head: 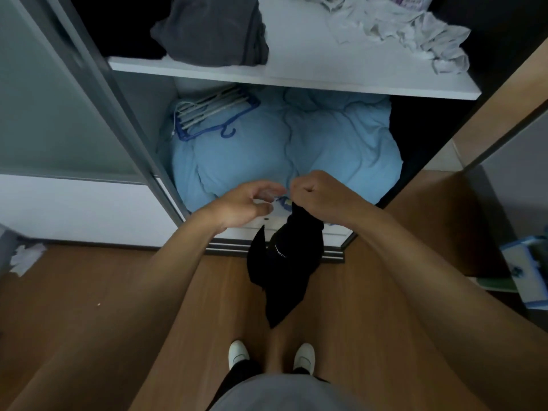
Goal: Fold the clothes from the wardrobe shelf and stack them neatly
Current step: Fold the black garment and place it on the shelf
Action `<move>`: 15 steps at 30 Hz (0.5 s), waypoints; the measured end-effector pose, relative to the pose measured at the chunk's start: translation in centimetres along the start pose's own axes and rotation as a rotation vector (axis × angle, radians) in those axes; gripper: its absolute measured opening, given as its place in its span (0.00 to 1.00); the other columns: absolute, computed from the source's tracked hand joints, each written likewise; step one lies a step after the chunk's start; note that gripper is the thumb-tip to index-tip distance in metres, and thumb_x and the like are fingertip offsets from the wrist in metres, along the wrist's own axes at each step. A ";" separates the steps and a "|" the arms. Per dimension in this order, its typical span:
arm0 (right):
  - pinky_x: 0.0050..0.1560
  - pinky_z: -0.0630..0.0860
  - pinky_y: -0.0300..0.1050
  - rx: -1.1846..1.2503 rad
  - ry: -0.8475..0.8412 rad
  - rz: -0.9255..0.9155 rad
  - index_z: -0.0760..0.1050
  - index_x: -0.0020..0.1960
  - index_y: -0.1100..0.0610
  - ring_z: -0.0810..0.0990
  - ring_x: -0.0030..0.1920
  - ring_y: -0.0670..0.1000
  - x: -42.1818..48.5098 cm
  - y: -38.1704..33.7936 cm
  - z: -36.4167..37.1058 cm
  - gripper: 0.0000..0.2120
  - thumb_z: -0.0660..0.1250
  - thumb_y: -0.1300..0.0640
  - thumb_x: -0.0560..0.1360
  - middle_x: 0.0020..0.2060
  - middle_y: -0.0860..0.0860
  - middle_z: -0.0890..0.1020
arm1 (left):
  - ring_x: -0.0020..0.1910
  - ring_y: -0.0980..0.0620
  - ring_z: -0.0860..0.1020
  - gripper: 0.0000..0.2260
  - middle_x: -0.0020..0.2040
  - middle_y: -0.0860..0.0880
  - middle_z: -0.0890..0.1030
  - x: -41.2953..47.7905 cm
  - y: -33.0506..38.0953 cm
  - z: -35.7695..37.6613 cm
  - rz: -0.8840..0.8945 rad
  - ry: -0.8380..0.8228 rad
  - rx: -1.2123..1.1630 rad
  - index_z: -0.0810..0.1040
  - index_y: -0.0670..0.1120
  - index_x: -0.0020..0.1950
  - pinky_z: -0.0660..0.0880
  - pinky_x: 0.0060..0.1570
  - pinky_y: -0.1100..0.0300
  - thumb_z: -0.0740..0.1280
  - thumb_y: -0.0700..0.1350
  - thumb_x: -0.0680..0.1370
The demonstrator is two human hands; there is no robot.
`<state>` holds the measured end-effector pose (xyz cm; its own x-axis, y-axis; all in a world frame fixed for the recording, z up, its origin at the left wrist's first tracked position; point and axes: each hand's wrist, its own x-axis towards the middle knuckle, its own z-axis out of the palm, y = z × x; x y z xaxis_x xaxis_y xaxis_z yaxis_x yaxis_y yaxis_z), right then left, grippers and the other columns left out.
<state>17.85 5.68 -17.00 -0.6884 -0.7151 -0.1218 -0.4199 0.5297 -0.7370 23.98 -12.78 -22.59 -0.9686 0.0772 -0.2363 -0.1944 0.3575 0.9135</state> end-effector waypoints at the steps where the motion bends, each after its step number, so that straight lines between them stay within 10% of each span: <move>1: 0.38 0.64 0.44 -0.084 0.004 -0.060 0.68 0.31 0.58 0.68 0.34 0.46 -0.3 0.0 0.3 0.15 0.60 0.69 0.75 0.30 0.47 0.69 | 0.59 0.61 0.74 0.20 0.58 0.56 0.78 0.1 -0.3 0.8 0.019 -0.021 0.027 0.75 0.52 0.64 0.68 0.54 0.78 0.64 0.31 0.79; 11: 0.49 0.71 0.44 -0.349 -0.097 -0.148 0.80 0.43 0.62 0.74 0.45 0.44 -3.6 1.2 -0.1 0.12 0.60 0.61 0.80 0.51 0.47 0.78 | 0.54 0.78 0.70 0.20 0.58 0.66 0.73 2.1 -3.7 6.1 0.152 -0.048 0.109 0.70 0.66 0.57 0.66 0.52 0.76 0.65 0.38 0.80; 15: 0.49 0.70 0.36 -0.355 -0.099 -0.220 0.82 0.41 0.65 0.76 0.45 0.43 -4.5 0.9 0.6 0.12 0.60 0.68 0.77 0.52 0.50 0.83 | 0.61 0.47 0.74 0.14 0.58 0.46 0.77 3.3 -5.5 7.5 0.110 -0.023 0.221 0.75 0.42 0.62 0.64 0.52 0.66 0.63 0.30 0.79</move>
<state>20.93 9.11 -17.49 -0.5071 -0.8596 -0.0632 -0.7398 0.4717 -0.4798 22.98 -7.55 -30.90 -0.9778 0.1473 -0.1489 -0.0465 0.5407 0.8399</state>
